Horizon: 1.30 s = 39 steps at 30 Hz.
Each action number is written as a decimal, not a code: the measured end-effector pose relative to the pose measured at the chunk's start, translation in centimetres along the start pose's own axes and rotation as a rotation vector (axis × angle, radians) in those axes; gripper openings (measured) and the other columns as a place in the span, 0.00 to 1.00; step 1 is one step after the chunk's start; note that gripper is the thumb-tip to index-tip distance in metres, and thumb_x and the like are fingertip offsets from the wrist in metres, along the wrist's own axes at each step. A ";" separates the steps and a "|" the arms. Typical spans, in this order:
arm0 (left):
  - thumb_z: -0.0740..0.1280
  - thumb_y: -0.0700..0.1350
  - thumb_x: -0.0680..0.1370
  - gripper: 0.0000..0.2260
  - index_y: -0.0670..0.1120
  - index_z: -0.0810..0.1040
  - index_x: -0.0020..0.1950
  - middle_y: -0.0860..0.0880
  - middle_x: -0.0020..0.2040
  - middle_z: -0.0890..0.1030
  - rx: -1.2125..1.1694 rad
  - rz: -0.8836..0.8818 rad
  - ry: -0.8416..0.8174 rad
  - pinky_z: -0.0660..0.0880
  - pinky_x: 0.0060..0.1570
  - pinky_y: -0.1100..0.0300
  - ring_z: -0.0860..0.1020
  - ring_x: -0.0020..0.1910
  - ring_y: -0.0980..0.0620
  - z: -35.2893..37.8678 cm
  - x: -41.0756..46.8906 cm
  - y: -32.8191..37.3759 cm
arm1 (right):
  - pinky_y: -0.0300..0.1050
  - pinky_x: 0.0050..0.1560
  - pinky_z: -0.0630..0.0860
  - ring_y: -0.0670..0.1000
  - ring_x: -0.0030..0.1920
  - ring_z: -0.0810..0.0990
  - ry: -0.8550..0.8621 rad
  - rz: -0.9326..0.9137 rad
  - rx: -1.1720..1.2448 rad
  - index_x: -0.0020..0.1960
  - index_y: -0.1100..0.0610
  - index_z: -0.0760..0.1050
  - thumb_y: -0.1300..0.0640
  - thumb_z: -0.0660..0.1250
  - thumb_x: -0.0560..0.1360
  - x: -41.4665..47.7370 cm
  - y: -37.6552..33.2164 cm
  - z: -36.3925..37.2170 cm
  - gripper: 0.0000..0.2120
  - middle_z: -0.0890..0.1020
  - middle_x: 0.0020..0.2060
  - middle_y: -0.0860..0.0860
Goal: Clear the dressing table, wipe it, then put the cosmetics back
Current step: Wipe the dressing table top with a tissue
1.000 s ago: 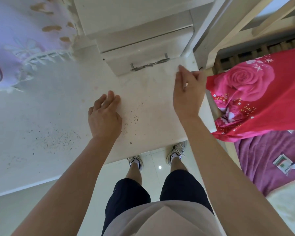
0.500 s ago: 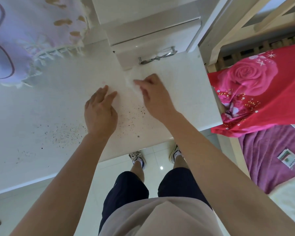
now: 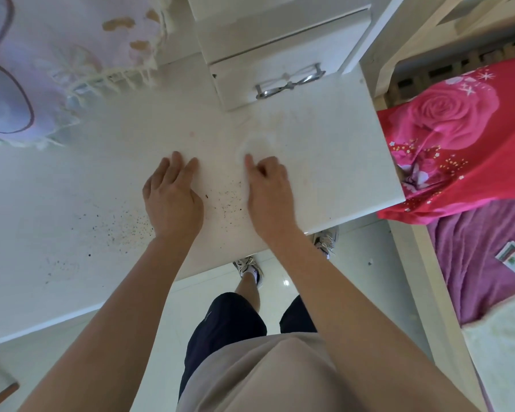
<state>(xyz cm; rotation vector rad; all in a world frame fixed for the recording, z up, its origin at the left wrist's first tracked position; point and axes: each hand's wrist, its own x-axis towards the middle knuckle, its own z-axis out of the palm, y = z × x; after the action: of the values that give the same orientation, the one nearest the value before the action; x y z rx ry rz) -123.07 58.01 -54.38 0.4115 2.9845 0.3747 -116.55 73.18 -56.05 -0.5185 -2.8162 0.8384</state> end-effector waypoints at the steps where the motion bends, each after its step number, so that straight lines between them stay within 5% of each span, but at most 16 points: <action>1: 0.56 0.35 0.73 0.25 0.47 0.76 0.67 0.44 0.71 0.73 -0.004 0.009 -0.015 0.65 0.66 0.41 0.69 0.71 0.41 -0.2 0.0 0.0 | 0.53 0.42 0.77 0.61 0.43 0.74 -0.042 -0.012 0.047 0.65 0.63 0.76 0.73 0.65 0.70 0.2 -0.8 0.2 0.24 0.75 0.47 0.60; 3: 0.58 0.34 0.73 0.25 0.47 0.76 0.68 0.44 0.71 0.72 -0.004 0.028 -0.048 0.65 0.66 0.41 0.68 0.71 0.40 -0.6 0.0 -0.2 | 0.53 0.46 0.77 0.58 0.47 0.75 -0.067 0.031 0.165 0.66 0.60 0.76 0.66 0.63 0.77 1.0 -0.8 -0.7 0.17 0.74 0.49 0.58; 7: 0.61 0.33 0.74 0.25 0.47 0.74 0.70 0.47 0.73 0.70 0.032 0.051 -0.108 0.65 0.65 0.41 0.67 0.72 0.41 -1.0 0.2 -0.6 | 0.39 0.51 0.71 0.51 0.47 0.74 0.193 0.231 0.159 0.67 0.59 0.75 0.60 0.60 0.81 3.3 3.8 -4.7 0.16 0.72 0.51 0.53; 12: 0.62 0.35 0.75 0.26 0.49 0.71 0.72 0.48 0.75 0.67 0.077 0.056 -0.160 0.62 0.67 0.43 0.64 0.74 0.42 -0.9 0.1 -0.7 | 0.51 0.58 0.72 0.56 0.57 0.71 0.169 0.524 -0.089 0.70 0.57 0.71 0.55 0.55 0.83 5.6 7.0 -4.7 0.18 0.72 0.59 0.57; 15: 0.61 0.35 0.75 0.26 0.49 0.70 0.72 0.47 0.75 0.66 0.085 0.054 -0.163 0.62 0.67 0.43 0.64 0.74 0.42 -1.0 0.0 -0.6 | 0.50 0.57 0.72 0.56 0.54 0.71 0.015 0.284 -0.055 0.67 0.58 0.71 0.60 0.57 0.79 5.5 2.0 -1.9 0.18 0.72 0.56 0.56; 17: 0.61 0.36 0.75 0.25 0.48 0.70 0.72 0.46 0.75 0.66 0.075 0.046 -0.164 0.62 0.68 0.42 0.63 0.74 0.42 -1.1 0.0 -0.3 | 0.48 0.54 0.71 0.58 0.53 0.71 -0.143 0.048 -0.045 0.71 0.60 0.68 0.70 0.61 0.72 4.8 -1.5 -0.1 0.28 0.72 0.56 0.59; 19: 0.60 0.35 0.76 0.24 0.48 0.71 0.72 0.45 0.75 0.67 0.061 0.035 -0.163 0.63 0.69 0.42 0.63 0.74 0.41 -1.1 0.0 -0.1 | 0.49 0.56 0.72 0.58 0.55 0.71 -0.269 -0.055 -0.025 0.73 0.58 0.67 0.69 0.63 0.72 4.9 -3.2 0.4 0.30 0.71 0.57 0.58; 23: 0.60 0.34 0.75 0.25 0.46 0.71 0.72 0.45 0.75 0.66 0.045 0.029 -0.179 0.64 0.69 0.41 0.63 0.74 0.40 -1.1 0.1 0.0 | 0.51 0.56 0.75 0.58 0.55 0.74 -0.144 0.028 0.144 0.68 0.54 0.75 0.66 0.60 0.78 6.0 -0.1 -2.5 0.20 0.73 0.55 0.57; 26: 0.59 0.34 0.75 0.24 0.45 0.71 0.71 0.45 0.75 0.67 0.026 0.000 -0.173 0.66 0.68 0.41 0.63 0.74 0.40 -0.9 0.2 0.7 | 0.49 0.53 0.76 0.56 0.54 0.75 0.076 0.165 0.022 0.67 0.52 0.76 0.63 0.60 0.79 6.8 6.5 -6.4 0.19 0.72 0.56 0.56; 30: 0.57 0.34 0.76 0.24 0.45 0.70 0.72 0.44 0.76 0.65 0.024 -0.054 -0.161 0.65 0.69 0.41 0.61 0.75 0.41 -0.6 0.1 1.5 | 0.52 0.57 0.73 0.58 0.57 0.72 0.070 0.421 -0.064 0.70 0.55 0.72 0.60 0.57 0.80 6.5 10.9 -8.4 0.19 0.71 0.60 0.57; 34: 0.56 0.34 0.76 0.24 0.45 0.71 0.72 0.47 0.75 0.65 0.029 -0.085 -0.159 0.67 0.68 0.41 0.61 0.75 0.43 -0.8 0.1 2.0 | 0.46 0.48 0.71 0.60 0.54 0.70 -0.162 0.065 -0.114 0.74 0.63 0.63 0.69 0.59 0.75 3.8 5.6 -4.9 0.28 0.70 0.60 0.61; 39: 0.55 0.34 0.79 0.25 0.49 0.69 0.74 0.50 0.78 0.61 0.039 -0.160 -0.178 0.62 0.72 0.47 0.57 0.77 0.48 -1.4 0.3 2.9 | 0.49 0.55 0.76 0.57 0.57 0.70 -0.435 -0.140 0.109 0.73 0.59 0.67 0.69 0.61 0.75 1.8 1.1 -3.2 0.26 0.69 0.59 0.57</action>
<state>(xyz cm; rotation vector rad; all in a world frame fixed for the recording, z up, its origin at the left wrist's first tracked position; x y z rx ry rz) -122.82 60.54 -52.33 0.1953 2.8290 0.2505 -117.13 76.30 -53.94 -0.1293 -3.1149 1.1902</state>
